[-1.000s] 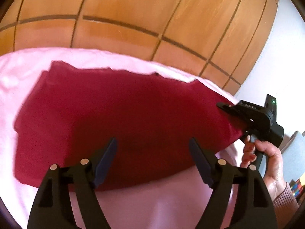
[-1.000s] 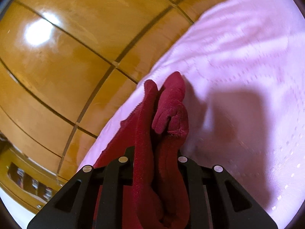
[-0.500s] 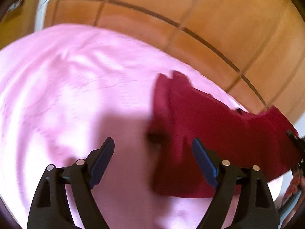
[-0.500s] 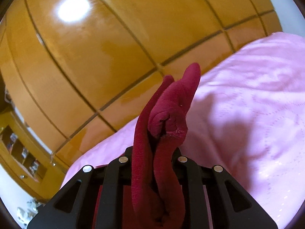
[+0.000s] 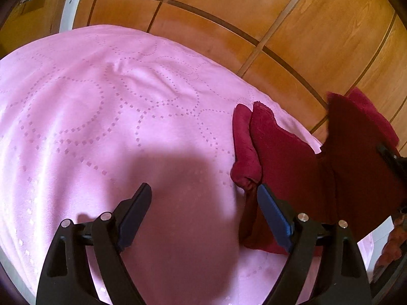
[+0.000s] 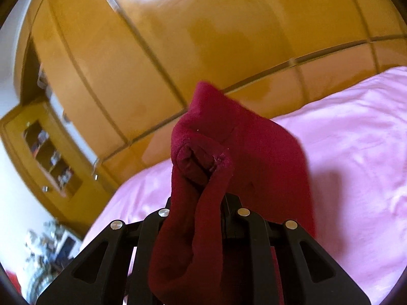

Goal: Fold small clothes

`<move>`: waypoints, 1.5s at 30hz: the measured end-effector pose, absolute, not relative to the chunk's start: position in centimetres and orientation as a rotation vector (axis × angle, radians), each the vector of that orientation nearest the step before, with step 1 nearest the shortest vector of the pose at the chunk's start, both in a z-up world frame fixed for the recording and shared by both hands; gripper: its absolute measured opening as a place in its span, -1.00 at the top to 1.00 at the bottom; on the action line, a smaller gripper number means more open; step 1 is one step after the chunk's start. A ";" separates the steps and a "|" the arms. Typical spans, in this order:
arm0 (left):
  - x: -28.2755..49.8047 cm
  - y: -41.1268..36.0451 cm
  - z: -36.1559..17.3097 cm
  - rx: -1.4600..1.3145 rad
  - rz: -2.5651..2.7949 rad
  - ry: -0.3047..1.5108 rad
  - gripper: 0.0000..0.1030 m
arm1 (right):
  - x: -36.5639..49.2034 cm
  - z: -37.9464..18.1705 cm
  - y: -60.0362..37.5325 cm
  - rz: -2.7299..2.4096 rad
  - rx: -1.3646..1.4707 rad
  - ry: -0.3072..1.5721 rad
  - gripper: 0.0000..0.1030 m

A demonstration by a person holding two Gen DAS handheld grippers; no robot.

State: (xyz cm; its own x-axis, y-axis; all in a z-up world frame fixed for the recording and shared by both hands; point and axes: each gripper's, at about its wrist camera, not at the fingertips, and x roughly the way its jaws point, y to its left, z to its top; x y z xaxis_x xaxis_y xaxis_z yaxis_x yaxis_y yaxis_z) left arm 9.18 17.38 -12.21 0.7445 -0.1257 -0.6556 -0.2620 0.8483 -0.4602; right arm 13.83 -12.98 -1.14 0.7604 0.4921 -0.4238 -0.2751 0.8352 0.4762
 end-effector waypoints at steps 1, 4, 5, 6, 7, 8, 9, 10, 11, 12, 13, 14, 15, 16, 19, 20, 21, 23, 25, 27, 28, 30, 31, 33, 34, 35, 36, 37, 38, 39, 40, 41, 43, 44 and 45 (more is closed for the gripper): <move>9.0 17.7 -12.2 -0.567 0.079 0.736 -0.65 | 13.8 -1.4 -12.0 0.443 0.385 0.575 0.67; 8.8 17.9 -12.3 -0.569 0.082 0.734 -0.65 | 13.7 -2.8 -8.7 0.486 0.306 0.616 0.67; 8.7 18.0 -12.3 -0.572 0.081 0.733 -0.65 | 13.6 -3.5 -7.4 0.497 0.264 0.631 0.67; 8.7 18.1 -12.3 -0.572 0.081 0.733 -0.65 | 13.4 -4.2 -6.1 0.507 0.221 0.649 0.67; 8.6 18.2 -12.3 -0.573 0.084 0.731 -0.65 | 13.3 -4.8 -5.2 0.514 0.194 0.661 0.67; 8.5 18.3 -12.3 -0.574 0.085 0.730 -0.65 | 13.2 -5.5 -4.2 0.523 0.156 0.676 0.67; 8.4 18.4 -12.3 -0.578 0.086 0.730 -0.66 | 13.2 -6.0 -3.6 0.526 0.131 0.686 0.67; 8.3 18.6 -12.3 -0.581 0.087 0.729 -0.66 | 13.1 -6.9 -2.8 0.524 0.091 0.707 0.67; 8.2 18.6 -12.3 -0.583 0.089 0.727 -0.66 | 13.2 -7.5 -2.3 0.518 0.065 0.725 0.65; 8.1 18.8 -12.3 -0.587 0.091 0.725 -0.66 | 13.2 -8.3 -1.9 0.513 0.042 0.749 0.58; 8.1 18.9 -12.3 -0.592 0.091 0.724 -0.66 | 13.2 -8.7 -1.8 0.522 0.045 0.759 0.37; 8.1 19.1 -12.3 -0.597 0.087 0.723 -0.66 | 13.0 -9.0 -2.0 0.552 0.061 0.761 -0.10; 8.0 19.2 -12.3 -0.603 0.087 0.722 -0.66 | 12.8 -9.0 -2.2 0.591 0.083 0.759 -0.32; 8.0 19.3 -12.2 -0.604 0.090 0.721 -0.66 | 12.5 -8.8 -2.1 0.657 0.121 0.749 -0.49; 7.9 19.5 -11.9 -0.611 0.088 0.718 -0.66 | 10.6 -7.6 -3.2 0.728 0.117 0.708 -0.50; 7.9 19.6 -11.8 -0.615 0.085 0.715 -0.66 | 10.0 -7.1 -4.1 0.736 0.124 0.687 -0.50; 7.8 19.6 -11.5 -0.622 0.075 0.710 -0.66 | 9.4 -6.5 -5.2 0.733 0.147 0.664 -0.54; 7.7 19.4 -10.8 -0.642 0.037 0.696 -0.66 | 8.8 -5.6 -8.0 0.668 0.197 0.628 -0.74; 7.6 18.8 -10.1 -0.653 -0.006 0.684 -0.66 | 8.6 -5.2 -10.8 0.557 0.234 0.613 -0.75; 7.7 17.7 -9.0 -0.655 -0.075 0.671 -0.66 | 9.0 -5.2 -13.6 0.425 0.255 0.624 -0.79; 7.9 17.0 -8.5 -0.653 -0.112 0.670 -0.66 | 9.3 -5.4 -15.2 0.328 0.255 0.644 -0.80; 8.4 15.6 -7.8 -0.640 -0.188 0.677 -0.67 | 9.5 -6.0 -17.9 0.178 0.255 0.682 -0.80; 8.8 14.7 -7.5 -0.621 -0.223 0.691 -0.68 | 9.5 -6.2 -18.7 0.149 0.262 0.688 -0.80; 9.8 13.2 -7.5 -0.579 -0.247 0.722 -0.72 | 9.6 -6.7 -20.2 0.102 0.284 0.704 -0.80; 10.3 12.6 -7.6 -0.561 -0.249 0.745 -0.72 | 9.7 -7.1 -20.6 0.081 0.284 0.724 -0.83; 11.3 11.9 -8.1 -0.548 -0.253 0.782 -0.69 | 9.8 -7.4 -20.6 0.071 0.275 0.740 -0.83; 11.9 11.6 -8.6 -0.542 -0.250 0.803 -0.41 | 10.0 -8.0 -20.5 0.060 0.256 0.762 -0.83; 12.6 11.4 -9.0 -0.536 -0.242 0.826 -0.05 | 9.6 -8.2 -20.6 0.058 0.247 0.771 -0.83; 13.5 11.3 -9.6 -0.536 -0.240 0.874 0.68 | 9.7 -8.6 -20.2 0.064 0.236 0.786 -0.83; 14.0 11.4 -9.6 -0.552 -0.252 0.892 0.68 | 9.7 -9.1 -19.6 0.085 0.225 0.809 -0.83; 14.2 11.9 -9.1 -0.579 -0.256 0.882 0.69 | 9.8 -9.5 -18.7 0.094 0.219 0.814 -0.83; 14.1 12.5 -8.4 -0.584 -0.255 0.858 0.71 | 9.7 -9.4 -18.2 0.103 0.211 0.809 -0.83; 13.8 13.6 -7.1 -0.583 -0.267 0.816 0.73 | 9.9 -9.0 -16.8 0.154 0.187 0.802 -0.83; 13.7 13.9 -6.8 -0.584 -0.269 0.807 0.74 | 9.8 -8.9 -16.1 0.185 0.160 0.805 -0.83; 13.6 14.4 -6.6 -0.575 -0.261 0.802 0.76 | 9.7 -9.1 -15.5 0.199 0.128 0.809 -0.83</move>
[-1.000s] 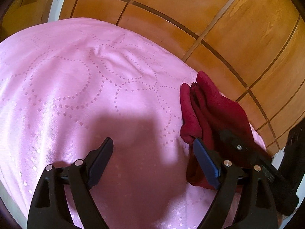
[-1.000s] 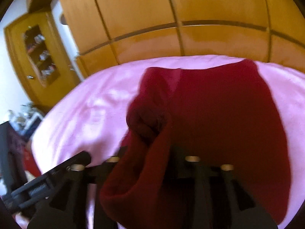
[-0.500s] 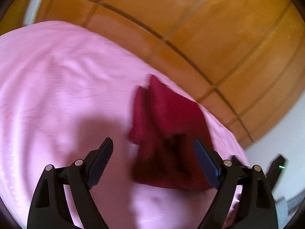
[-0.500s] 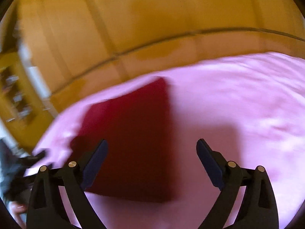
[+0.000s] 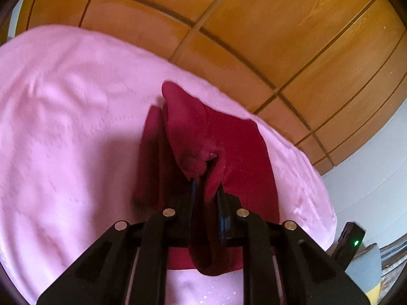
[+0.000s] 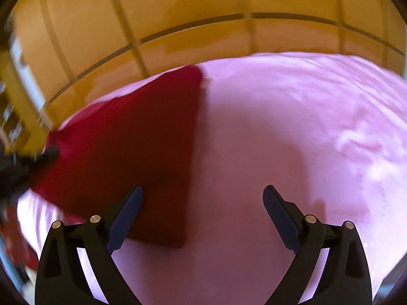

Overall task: Fold small clothes
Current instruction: 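Open the right gripper and withdraw it from the folded dress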

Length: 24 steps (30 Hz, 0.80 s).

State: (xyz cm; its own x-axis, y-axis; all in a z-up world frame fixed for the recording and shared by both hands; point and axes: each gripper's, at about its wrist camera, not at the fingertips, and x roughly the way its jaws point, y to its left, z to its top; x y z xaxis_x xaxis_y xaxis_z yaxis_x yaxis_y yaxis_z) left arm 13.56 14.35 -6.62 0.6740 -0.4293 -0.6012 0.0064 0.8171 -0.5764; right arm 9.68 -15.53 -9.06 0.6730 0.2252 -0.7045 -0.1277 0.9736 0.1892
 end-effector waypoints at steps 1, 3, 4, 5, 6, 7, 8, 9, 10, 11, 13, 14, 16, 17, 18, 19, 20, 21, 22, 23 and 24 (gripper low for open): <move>13.5 14.5 -6.9 -0.557 -0.246 0.814 0.77 | 9.5 -9.3 -14.5 0.201 0.061 0.813 -0.83; 13.6 14.6 -8.6 -0.542 -0.223 0.872 0.82 | 9.4 -10.4 -13.2 0.190 -0.046 0.823 -0.84; 13.5 14.7 -9.7 -0.565 -0.219 0.907 0.82 | 9.4 -10.9 -12.9 0.187 -0.071 0.828 -0.86; 13.3 14.7 -10.6 -0.587 -0.221 0.924 0.81 | 9.4 -11.3 -13.2 0.187 -0.046 0.829 -0.92; 12.9 14.8 -11.4 -0.591 -0.215 0.916 0.76 | 9.3 -11.4 -13.5 0.186 -0.026 0.832 -0.92; 12.5 14.8 -11.6 -0.575 -0.215 0.894 0.75 | 9.4 -11.7 -14.0 0.197 0.012 0.842 -0.92; 12.0 14.6 -11.7 -0.545 -0.214 0.865 0.63 | 9.2 -11.8 -14.3 0.203 0.025 0.844 -0.92; 11.7 14.5 -11.6 -0.523 -0.193 0.856 0.15 | 9.2 -11.7 -14.4 0.211 0.030 0.841 -0.92; 11.0 14.7 -11.5 -0.499 -0.154 0.843 -0.05 | 9.0 -11.6 -14.5 0.216 0.028 0.838 -0.92; 10.8 14.8 -11.5 -0.501 -0.148 0.833 -0.17 | 8.8 -11.4 -14.7 0.225 0.034 0.833 -0.92; 9.9 15.6 -11.0 -0.543 -0.151 0.800 -0.17 | 8.4 -11.0 -15.4 0.243 0.065 0.825 -0.92; 9.5 15.9 -10.5 -0.553 -0.139 0.778 -0.17 | 8.3 -10.7 -15.9 0.244 0.083 0.820 -0.92; 8.9 16.1 -8.8 -0.530 -0.096 0.722 -0.23 | 8.1 -9.9 -16.9 0.229 0.121 0.799 -0.92; 8.8 16.1 -8.0 -0.516 -0.085 0.695 -0.35 | 8.3 -9.3 -17.4 0.208 0.133 0.783 -0.92; 8.8 16.0 -7.1 -0.500 -0.081 0.666 -0.50 | 8.6 -8.9 -17.7 0.194 0.137 0.773 -0.92; 9.0 15.5 -5.9 -0.479 -0.082 0.640 -0.57 | 9.0 -8.5 -17.9 0.183 0.139 0.766 -0.92; 9.7 15.2 -5.1 -0.464 -0.089 0.629 -0.65 | 9.7 -8.0 -18.1 0.176 0.140 0.761 -0.92; 10.5 14.4 -4.2 -0.441 -0.113 0.616 -0.70 | 10.2 -7.6 -18.1 0.172 0.141 0.758 -0.92; 11.4 13.9 -3.6 -0.419 -0.139 0.609 -0.72 | 11.2 -7.2 -18.1 0.164 0.142 0.753 -0.92; 12.4 12.6 -3.0 -0.381 -0.162 0.614 -0.78 | 12.1 -6.7 -17.9 0.161 0.144 0.750 -0.92; 13.3 11.3 -2.7 -0.339 -0.172 0.629 -0.79 | 12.6 -6.5 -17.7 0.164 0.144 0.751 -0.92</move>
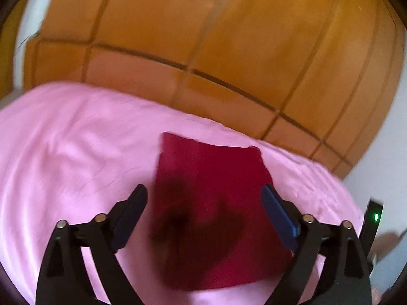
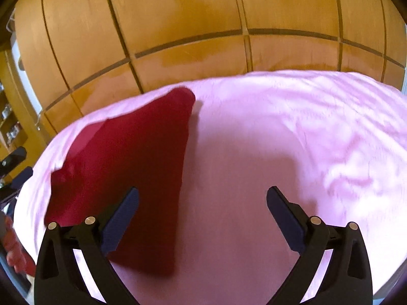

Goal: Fold small clothes

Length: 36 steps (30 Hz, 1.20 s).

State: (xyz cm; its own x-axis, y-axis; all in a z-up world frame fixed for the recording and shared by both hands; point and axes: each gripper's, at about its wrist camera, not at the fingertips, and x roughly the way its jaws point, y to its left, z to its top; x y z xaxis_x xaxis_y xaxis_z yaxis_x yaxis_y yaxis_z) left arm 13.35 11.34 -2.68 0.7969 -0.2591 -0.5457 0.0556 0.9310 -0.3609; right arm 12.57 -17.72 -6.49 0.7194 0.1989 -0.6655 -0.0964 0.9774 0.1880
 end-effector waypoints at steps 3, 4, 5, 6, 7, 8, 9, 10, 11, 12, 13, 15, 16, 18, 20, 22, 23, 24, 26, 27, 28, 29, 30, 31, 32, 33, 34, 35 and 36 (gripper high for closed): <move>16.3 8.5 -3.3 -0.198 -0.170 0.660 -0.79 | 15.1 -6.2 -16.3 0.153 0.103 0.778 -0.93; 16.9 7.7 -3.9 -0.150 -0.151 0.671 -0.79 | 16.0 -6.1 -15.9 0.142 0.096 0.782 -0.93; 18.1 7.0 -4.8 -0.093 -0.123 0.683 -0.79 | 17.0 -5.9 -15.7 0.126 0.099 0.790 -0.93; 19.1 6.7 -5.6 -0.059 -0.089 0.704 -0.79 | 17.6 -5.7 -15.6 0.118 0.109 0.792 -0.93; 19.7 6.7 -5.7 -0.048 -0.072 0.725 -0.79 | 18.6 -5.5 -15.5 0.111 0.132 0.790 -0.93; 20.6 6.8 -6.8 -0.050 -0.067 0.761 -0.79 | 19.2 -5.5 -15.5 0.109 0.143 0.790 -0.93; 21.2 6.8 -7.9 -0.058 -0.070 0.792 -0.80 | 20.4 -5.5 -15.2 0.104 0.144 0.794 -0.93; 21.2 7.1 -8.4 -0.059 -0.068 0.804 -0.81 | 21.3 -5.7 -14.7 0.098 0.134 0.801 -0.93; 21.2 7.2 -9.2 -0.056 -0.067 0.799 -0.82 | 22.3 -6.2 -14.3 0.082 0.104 0.815 -0.93; 21.2 7.2 -9.4 -0.054 -0.070 0.777 -0.83 | 23.1 -6.8 -13.7 0.056 0.066 0.831 -0.93; 20.9 7.3 -9.5 -0.055 -0.075 0.763 -0.83 | 23.4 -7.5 -13.6 0.022 0.027 0.839 -0.93; 20.8 7.6 -9.5 -0.069 -0.086 0.754 -0.83 | 24.4 -8.9 -13.9 -0.068 -0.050 0.845 -0.93; 20.9 7.6 -9.5 -0.073 -0.088 0.753 -0.83 | 24.9 -9.8 -14.3 -0.137 -0.076 0.836 -0.93; 21.1 7.8 -9.7 -0.080 -0.091 0.757 -0.83 | 25.6 -11.5 -15.9 -0.213 -0.023 0.888 -0.93; 21.1 8.0 -9.7 -0.089 -0.097 0.759 -0.85 | 25.6 -12.0 -18.0 -0.179 0.139 0.920 -0.93; 21.4 8.1 -9.9 -0.100 -0.104 0.765 -0.86 | 25.2 -11.2 -17.8 -0.160 0.084 0.888 -0.93; 21.4 8.1 -10.0 -0.104 -0.106 0.767 -0.87 | 25.0 -10.7 -17.7 -0.152 0.070 0.871 -0.93; 21.4 8.1 -10.1 -0.105 -0.107 0.770 -0.88 | 24.7 -10.2 -17.9 -0.147 0.082 0.849 -0.93; 21.5 7.9 -10.2 -0.098 -0.103 0.771 -0.89 | 24.3 -9.1 -18.3 -0.098 0.186 0.798 -0.93; 21.4 7.8 -10.2 -0.093 -0.101 0.771 -0.89 | 24.6 -8.8 -18.2 -0.075 0.221 0.794 -0.93; 21.4 7.8 -10.2 -0.092 -0.101 0.771 -0.89 | 25.1 -8.6 -17.8 -0.034 0.257 0.802 -0.93; 21.4 7.9 -10.2 -0.095 -0.102 0.771 -0.89 | 25.7 -8.6 -17.3 -0.008 0.254 0.812 -0.93; 21.3 7.9 -10.2 -0.097 -0.104 0.771 -0.89 | 26.2 -8.6 -16.3 0.018 0.225 0.825 -0.93; 21.4 7.9 -10.1 -0.099 -0.105 0.771 -0.89 | 26.9 -8.8 -15.2 0.028 0.168 0.838 -0.93; 21.3 7.9 -10.1 -0.100 -0.105 0.771 -0.89 | 27.4 -9.1 -14.5 0.019 0.117 0.843 -0.93; 21.3 7.8 -10.1 -0.099 -0.105 0.770 -0.89 | 28.0 -9.4 -13.9 -0.006 0.067 0.842 -0.93; 21.3 7.8 -10.1 -0.098 -0.105 0.770 -0.89 | 28.9 -10.0 -13.6 -0.074 -0.002 0.851 -0.93; 21.3 7.8 -10.1 -0.097 -0.104 0.769 -0.89 | 29.5 -10.6 -13.4 -0.118 -0.033 0.865 -0.93; 21.3 7.8 -10.2 -0.097 -0.106 0.769 -0.89 | 29.9 -11.2 -13.7 -0.133 -0.034 0.876 -0.93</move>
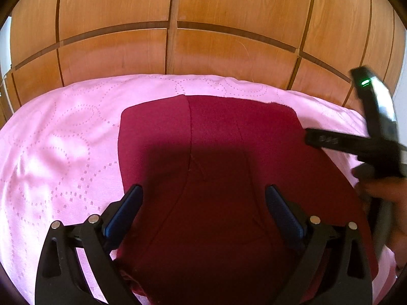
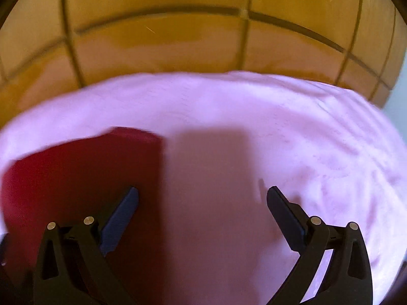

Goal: Fold small clothes

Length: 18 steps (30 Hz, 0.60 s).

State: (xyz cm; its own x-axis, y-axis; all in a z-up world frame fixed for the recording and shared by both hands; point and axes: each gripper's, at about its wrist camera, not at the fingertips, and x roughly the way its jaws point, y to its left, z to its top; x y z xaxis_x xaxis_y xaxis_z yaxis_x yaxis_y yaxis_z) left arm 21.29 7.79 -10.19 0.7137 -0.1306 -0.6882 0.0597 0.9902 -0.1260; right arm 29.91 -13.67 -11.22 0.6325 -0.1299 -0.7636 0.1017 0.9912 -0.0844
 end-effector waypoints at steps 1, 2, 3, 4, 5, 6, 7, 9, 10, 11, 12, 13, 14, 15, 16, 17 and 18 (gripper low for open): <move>21.4 7.8 -10.3 -0.100 -0.112 0.771 -0.89 | 30.7 -12.3 -14.6 -0.138 0.004 0.904 -0.93; 21.7 7.9 -10.4 -0.112 -0.122 0.777 -0.90 | 31.0 -13.1 -15.6 -0.124 0.077 0.913 -0.93; 21.8 8.1 -10.5 -0.126 -0.130 0.783 -0.93 | 30.8 -13.1 -15.7 -0.125 0.083 0.893 -0.93; 22.0 8.3 -10.5 -0.139 -0.139 0.787 -0.94 | 30.6 -13.0 -15.4 -0.136 0.062 0.882 -0.93; 22.2 8.5 -10.6 -0.151 -0.147 0.790 -0.94 | 30.5 -12.9 -15.2 -0.144 0.047 0.873 -0.93; 22.3 8.7 -10.6 -0.163 -0.154 0.790 -0.95 | 30.5 -12.9 -15.2 -0.143 0.049 0.871 -0.93; 22.2 8.7 -10.6 -0.165 -0.155 0.788 -0.95 | 30.5 -12.8 -15.7 -0.125 0.080 0.874 -0.93; 22.1 8.7 -10.6 -0.168 -0.158 0.782 -0.95 | 29.7 -12.0 -16.8 -0.128 0.116 0.874 -0.93; 22.1 8.8 -10.5 -0.173 -0.161 0.780 -0.95 | 28.7 -11.4 -16.9 -0.143 0.127 0.864 -0.93; 22.0 8.9 -10.5 -0.179 -0.163 0.777 -0.95 | 27.4 -10.7 -17.1 -0.132 0.154 0.846 -0.93; 22.0 8.9 -10.5 -0.187 -0.168 0.773 -0.95 | 26.1 -10.0 -17.2 -0.092 0.200 0.824 -0.93; 21.9 9.0 -10.4 -0.190 -0.170 0.769 -0.95 | 24.7 -9.5 -17.2 -0.064 0.230 0.813 -0.93; 21.6 9.0 -10.5 -0.194 -0.171 0.764 -0.95 | 23.5 -9.3 -17.1 -0.040 0.251 0.806 -0.93; 21.4 9.0 -10.4 -0.199 -0.175 0.757 -0.95 | 22.2 -9.1 -16.8 -0.008 0.262 0.803 -0.93; 21.4 9.0 -10.4 -0.204 -0.180 0.752 -0.95 | 21.4 -9.2 -16.5 0.018 0.261 0.806 -0.93; 21.2 9.2 -10.2 -0.213 -0.183 0.744 -0.95 | 20.6 -9.3 -16.3 0.035 0.258 0.809 -0.93; 20.6 9.4 -9.8 -0.228 -0.179 0.734 -0.95 | 19.9 -9.5 -15.8 0.058 0.246 0.814 -0.93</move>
State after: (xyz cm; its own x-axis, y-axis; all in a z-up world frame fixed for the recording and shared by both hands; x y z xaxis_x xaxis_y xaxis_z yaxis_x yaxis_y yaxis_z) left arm 20.65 9.41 -9.80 0.7294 -0.2404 -0.6404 0.0814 0.9601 -0.2676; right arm 19.86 -15.79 -9.46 0.6868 0.1452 -0.7122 0.0429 0.9701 0.2391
